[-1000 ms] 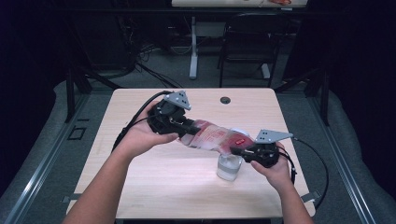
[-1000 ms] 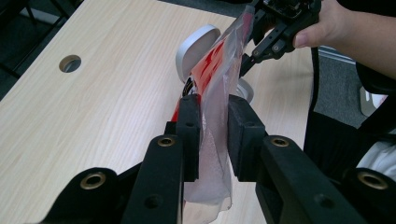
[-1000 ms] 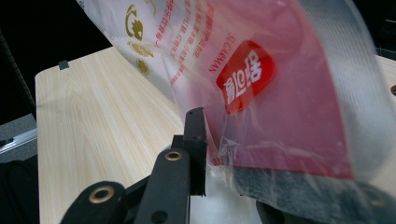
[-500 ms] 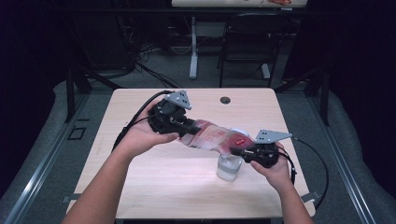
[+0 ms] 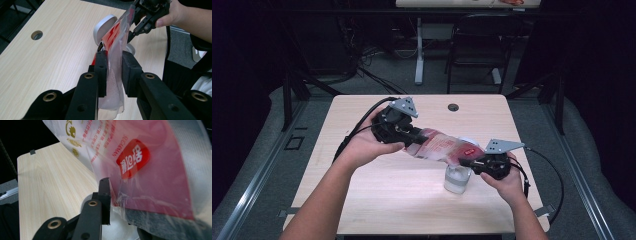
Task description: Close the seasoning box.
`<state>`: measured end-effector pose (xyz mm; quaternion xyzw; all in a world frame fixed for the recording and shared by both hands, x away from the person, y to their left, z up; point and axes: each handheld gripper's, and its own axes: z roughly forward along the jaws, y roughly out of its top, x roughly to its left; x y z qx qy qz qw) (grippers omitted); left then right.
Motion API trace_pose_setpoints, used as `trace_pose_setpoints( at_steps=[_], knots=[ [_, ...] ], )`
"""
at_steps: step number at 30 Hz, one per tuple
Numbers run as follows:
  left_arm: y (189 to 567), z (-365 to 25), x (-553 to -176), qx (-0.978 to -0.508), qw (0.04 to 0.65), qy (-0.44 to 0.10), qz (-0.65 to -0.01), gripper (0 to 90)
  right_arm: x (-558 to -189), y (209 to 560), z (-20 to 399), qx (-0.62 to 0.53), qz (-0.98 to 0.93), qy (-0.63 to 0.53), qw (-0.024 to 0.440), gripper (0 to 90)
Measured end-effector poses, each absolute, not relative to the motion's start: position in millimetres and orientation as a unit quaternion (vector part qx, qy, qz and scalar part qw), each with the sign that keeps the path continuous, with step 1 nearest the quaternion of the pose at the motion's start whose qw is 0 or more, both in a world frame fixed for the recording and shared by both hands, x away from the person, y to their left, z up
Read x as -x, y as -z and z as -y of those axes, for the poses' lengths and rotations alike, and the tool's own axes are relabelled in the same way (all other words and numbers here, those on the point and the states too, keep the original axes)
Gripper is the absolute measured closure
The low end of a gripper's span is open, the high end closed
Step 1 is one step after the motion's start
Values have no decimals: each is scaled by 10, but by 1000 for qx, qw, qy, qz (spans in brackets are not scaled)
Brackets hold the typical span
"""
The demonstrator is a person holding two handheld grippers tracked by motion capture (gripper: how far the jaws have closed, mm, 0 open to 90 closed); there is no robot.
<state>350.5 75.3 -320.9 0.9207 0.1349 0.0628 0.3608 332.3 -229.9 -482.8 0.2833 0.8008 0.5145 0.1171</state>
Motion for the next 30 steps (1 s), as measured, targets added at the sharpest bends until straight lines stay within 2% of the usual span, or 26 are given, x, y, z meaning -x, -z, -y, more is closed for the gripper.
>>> trace_pose_setpoints(
  at_steps=[30],
  knots=[
    [3199, -747, -3504, -920, 362, -63, -134, 765, -3323, 4830, 2296, -283, -802, -512, 117, 785]
  ],
)
